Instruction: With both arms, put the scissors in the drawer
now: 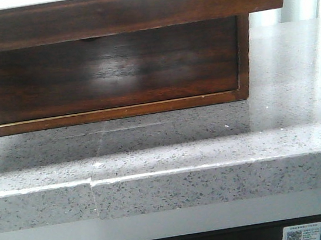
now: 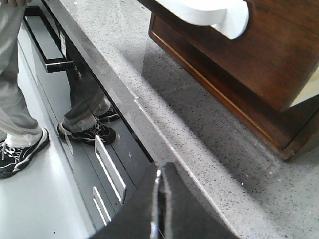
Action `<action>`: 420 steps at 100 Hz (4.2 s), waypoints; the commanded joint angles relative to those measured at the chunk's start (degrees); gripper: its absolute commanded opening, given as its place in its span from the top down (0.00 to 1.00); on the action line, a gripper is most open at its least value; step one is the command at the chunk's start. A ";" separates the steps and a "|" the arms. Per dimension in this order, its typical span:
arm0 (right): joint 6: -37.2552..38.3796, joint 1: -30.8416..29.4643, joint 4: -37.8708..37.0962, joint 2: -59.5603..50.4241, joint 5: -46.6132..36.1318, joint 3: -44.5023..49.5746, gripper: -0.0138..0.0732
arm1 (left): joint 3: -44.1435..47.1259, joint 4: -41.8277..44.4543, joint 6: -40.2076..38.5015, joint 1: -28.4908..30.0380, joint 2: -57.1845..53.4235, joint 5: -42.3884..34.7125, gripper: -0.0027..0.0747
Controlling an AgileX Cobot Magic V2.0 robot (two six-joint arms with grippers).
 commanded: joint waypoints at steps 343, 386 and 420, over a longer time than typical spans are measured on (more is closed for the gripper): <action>32.98 -46.80 -14.83 -20.13 -18.45 22.70 0.91 | 2.72 3.78 0.18 9.73 -1.60 13.98 0.99; 26.64 -47.27 -13.47 -20.13 -6.04 22.70 0.91 | 2.72 3.78 0.18 9.73 -1.60 13.98 0.99; 26.64 -47.27 -13.18 -20.13 -5.80 22.70 0.91 | 2.72 3.78 0.18 9.73 -1.60 13.98 0.99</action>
